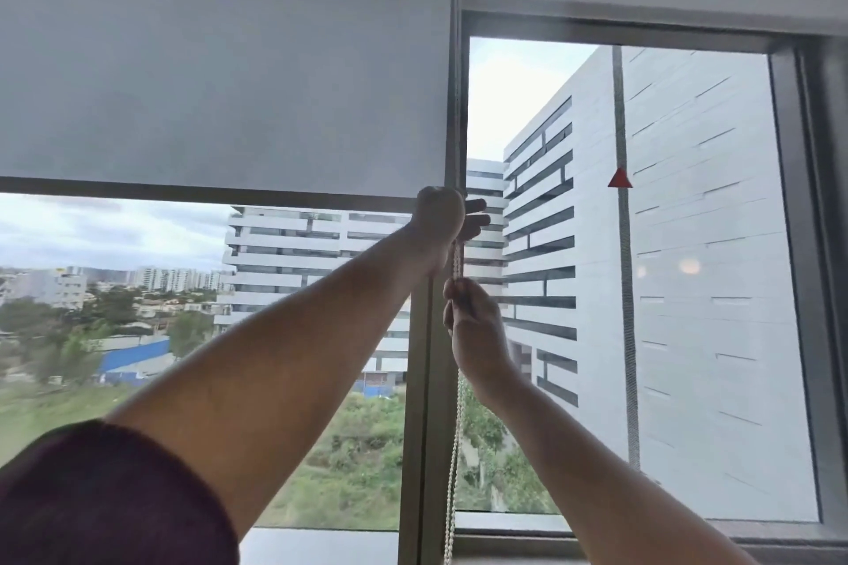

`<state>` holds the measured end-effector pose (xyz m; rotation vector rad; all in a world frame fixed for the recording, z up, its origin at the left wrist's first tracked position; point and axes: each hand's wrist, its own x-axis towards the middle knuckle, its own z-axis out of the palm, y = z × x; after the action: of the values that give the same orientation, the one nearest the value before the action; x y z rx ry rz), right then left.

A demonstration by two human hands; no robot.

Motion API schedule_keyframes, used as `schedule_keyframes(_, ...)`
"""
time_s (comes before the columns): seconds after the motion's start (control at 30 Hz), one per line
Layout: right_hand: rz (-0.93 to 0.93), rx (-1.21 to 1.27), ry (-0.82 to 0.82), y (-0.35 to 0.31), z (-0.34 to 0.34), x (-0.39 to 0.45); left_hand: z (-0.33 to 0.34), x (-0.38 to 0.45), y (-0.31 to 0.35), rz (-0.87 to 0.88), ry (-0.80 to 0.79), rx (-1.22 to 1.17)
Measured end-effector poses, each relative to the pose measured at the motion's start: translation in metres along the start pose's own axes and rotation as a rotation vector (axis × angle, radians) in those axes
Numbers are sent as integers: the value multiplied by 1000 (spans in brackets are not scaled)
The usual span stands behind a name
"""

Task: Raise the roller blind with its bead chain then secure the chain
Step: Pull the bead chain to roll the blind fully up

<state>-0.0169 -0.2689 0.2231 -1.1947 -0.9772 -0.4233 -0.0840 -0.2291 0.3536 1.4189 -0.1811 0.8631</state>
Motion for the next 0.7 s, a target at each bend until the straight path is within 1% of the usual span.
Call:
schedule_keyframes(0.07,8,-20,-25,7,-5,-6,2,2,-1,-21,33,13)
schedule_keyframes(0.13,27,-29,-53,12,-9,-8,1,2,-9,16,76,70)
schedule_keyframes(0.2,61,-21,-83,16,-15,-7,-2,2,-19,70,104,79)
schedule_keyframes(0.3,169,15,-209,11,-27,1,-9,0,-28,122,105,48)
schedule_keyframes(0.37,227,-23,-277,0,-34,11,-13,-1,-33,145,112,54)
schedule_keyframes(0.43,223,-24,-262,-15,-38,26,-16,-5,-43,158,117,67)
schedule_keyframes(0.53,187,52,-200,-39,-35,50,-17,-14,-61,153,86,36)
schedule_keyframes(0.7,234,161,-117,-69,-18,90,-18,-23,-88,119,15,-12)
